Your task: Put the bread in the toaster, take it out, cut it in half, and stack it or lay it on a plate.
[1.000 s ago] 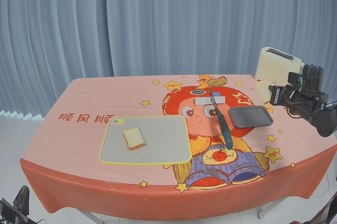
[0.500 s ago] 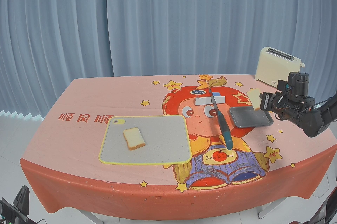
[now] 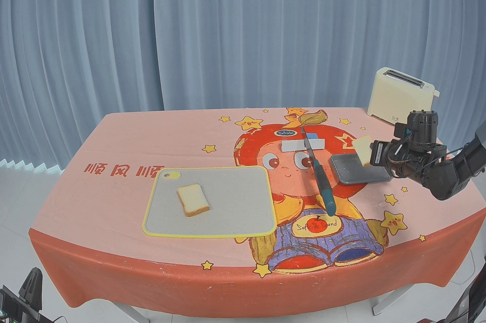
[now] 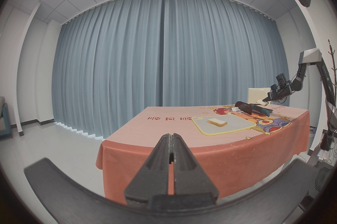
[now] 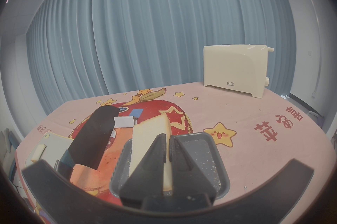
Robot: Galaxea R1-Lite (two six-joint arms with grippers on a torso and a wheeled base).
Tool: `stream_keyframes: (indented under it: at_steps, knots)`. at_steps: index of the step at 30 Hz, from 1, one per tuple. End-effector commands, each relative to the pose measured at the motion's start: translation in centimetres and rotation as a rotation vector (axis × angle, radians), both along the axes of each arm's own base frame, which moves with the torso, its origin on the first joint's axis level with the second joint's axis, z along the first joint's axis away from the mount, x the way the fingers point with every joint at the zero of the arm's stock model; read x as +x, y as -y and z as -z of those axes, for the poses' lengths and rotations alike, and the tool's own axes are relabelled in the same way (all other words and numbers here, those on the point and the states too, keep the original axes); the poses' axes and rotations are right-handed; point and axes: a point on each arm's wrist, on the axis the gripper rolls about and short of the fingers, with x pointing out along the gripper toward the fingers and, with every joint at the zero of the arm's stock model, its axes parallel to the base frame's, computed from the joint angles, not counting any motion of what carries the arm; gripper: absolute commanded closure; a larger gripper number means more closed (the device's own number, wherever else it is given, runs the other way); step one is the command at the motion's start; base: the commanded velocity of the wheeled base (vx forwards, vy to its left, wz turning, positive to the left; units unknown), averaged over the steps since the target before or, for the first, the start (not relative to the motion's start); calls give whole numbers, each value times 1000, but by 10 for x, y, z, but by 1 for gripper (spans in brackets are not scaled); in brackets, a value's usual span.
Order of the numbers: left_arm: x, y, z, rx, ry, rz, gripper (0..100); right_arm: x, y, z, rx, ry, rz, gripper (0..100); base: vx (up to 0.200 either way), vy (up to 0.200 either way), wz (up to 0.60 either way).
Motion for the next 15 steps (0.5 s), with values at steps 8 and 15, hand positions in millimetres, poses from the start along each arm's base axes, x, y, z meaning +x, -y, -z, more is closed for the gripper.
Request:
stream_keyframes:
  at_steps: [8, 15]
  knots:
    - [1, 0, 5, 0, -14, 0, 100, 7, -2, 24, -18, -63, -3, 100, 0, 0, 0]
    - [1, 0, 5, -2, -13, 0, 100, 9, -3, 29, -21, -76, -4, 100, 0, 0, 0]
